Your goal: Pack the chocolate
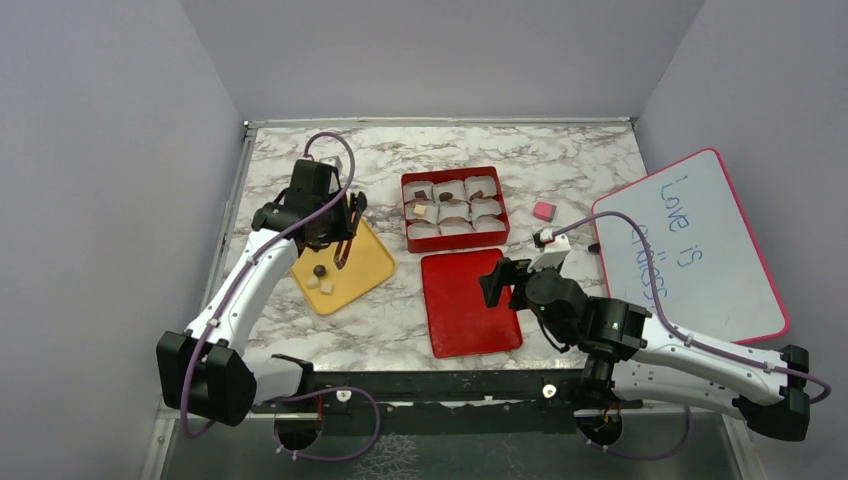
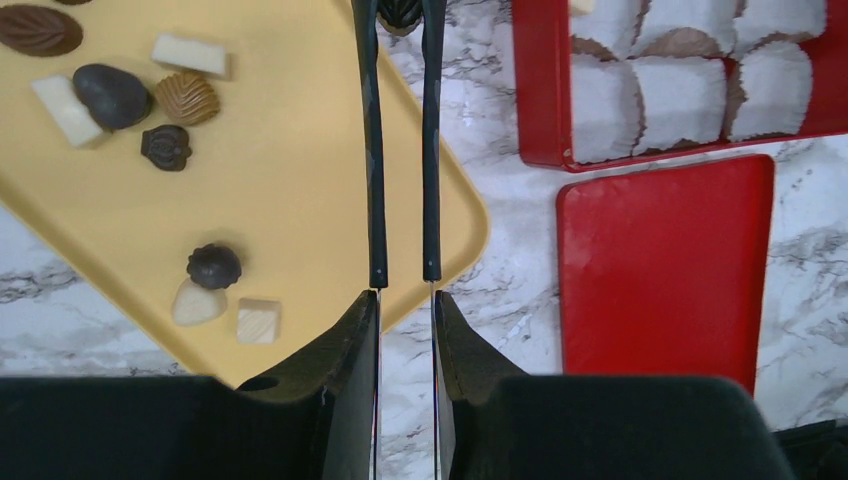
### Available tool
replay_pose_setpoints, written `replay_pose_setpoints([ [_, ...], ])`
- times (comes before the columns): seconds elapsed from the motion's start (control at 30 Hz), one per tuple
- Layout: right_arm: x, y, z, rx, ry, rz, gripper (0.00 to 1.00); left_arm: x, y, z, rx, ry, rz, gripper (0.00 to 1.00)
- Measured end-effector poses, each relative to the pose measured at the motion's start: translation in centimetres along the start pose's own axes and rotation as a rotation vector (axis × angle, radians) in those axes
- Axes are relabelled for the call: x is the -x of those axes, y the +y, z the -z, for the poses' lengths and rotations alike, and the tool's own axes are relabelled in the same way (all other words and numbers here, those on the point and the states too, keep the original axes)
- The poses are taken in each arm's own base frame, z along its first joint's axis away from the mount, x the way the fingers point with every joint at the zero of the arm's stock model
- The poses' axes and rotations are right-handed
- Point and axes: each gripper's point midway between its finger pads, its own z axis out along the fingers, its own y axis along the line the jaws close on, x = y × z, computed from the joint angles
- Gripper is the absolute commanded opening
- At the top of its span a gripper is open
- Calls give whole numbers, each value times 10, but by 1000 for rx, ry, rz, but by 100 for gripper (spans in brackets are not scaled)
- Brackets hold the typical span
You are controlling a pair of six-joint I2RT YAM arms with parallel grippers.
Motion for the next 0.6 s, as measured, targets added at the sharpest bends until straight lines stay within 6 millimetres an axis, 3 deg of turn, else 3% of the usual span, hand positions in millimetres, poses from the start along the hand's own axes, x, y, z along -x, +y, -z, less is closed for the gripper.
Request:
replay_pose_setpoints([
  [0.27, 0, 0, 0, 1, -1, -2, 96, 17, -43, 1, -108, -21, -57, 18],
  [0.6, 2, 0, 2, 5, -7, -8, 96, 1, -116, -21, -223, 41, -183, 18],
])
